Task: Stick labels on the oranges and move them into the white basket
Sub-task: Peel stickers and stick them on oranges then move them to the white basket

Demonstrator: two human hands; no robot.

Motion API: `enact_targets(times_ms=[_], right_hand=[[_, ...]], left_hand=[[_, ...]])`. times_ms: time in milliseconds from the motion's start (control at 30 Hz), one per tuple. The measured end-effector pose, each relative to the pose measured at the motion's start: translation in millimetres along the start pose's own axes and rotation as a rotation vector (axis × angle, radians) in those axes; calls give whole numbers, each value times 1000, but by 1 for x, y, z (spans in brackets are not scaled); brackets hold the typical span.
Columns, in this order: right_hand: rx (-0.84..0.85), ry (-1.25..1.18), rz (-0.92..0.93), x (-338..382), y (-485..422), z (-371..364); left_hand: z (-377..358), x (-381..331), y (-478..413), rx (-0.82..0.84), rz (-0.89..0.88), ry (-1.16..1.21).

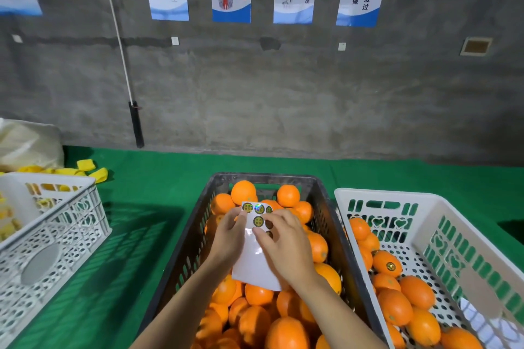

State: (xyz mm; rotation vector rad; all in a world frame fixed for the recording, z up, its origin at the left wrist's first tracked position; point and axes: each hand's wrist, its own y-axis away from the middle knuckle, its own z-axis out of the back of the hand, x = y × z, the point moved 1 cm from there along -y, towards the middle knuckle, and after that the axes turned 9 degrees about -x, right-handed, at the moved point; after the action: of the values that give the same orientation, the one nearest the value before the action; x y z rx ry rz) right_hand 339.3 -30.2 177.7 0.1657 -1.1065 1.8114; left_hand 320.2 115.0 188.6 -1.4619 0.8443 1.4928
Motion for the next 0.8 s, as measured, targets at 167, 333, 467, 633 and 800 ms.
enact_targets(times_ms=[167,333,467,633,800], right_hand=[[-35,-25,-74,-1,-1,1],[-42,-47,-111,-1,-3,0],[-57,-64,-115,-1,-3,-1],[-66,-89,-148,0,-1,0],[-74,-162,-124,1,0,1]], left_hand=[[-3,-7,7,103,-61,-37],[-3,-11,9,149,-81,-49],[-3,-11,9,145,-67,-70],[-3,-10,10,150,-99,-100],[-1,-4,4,110,-74,-99]])
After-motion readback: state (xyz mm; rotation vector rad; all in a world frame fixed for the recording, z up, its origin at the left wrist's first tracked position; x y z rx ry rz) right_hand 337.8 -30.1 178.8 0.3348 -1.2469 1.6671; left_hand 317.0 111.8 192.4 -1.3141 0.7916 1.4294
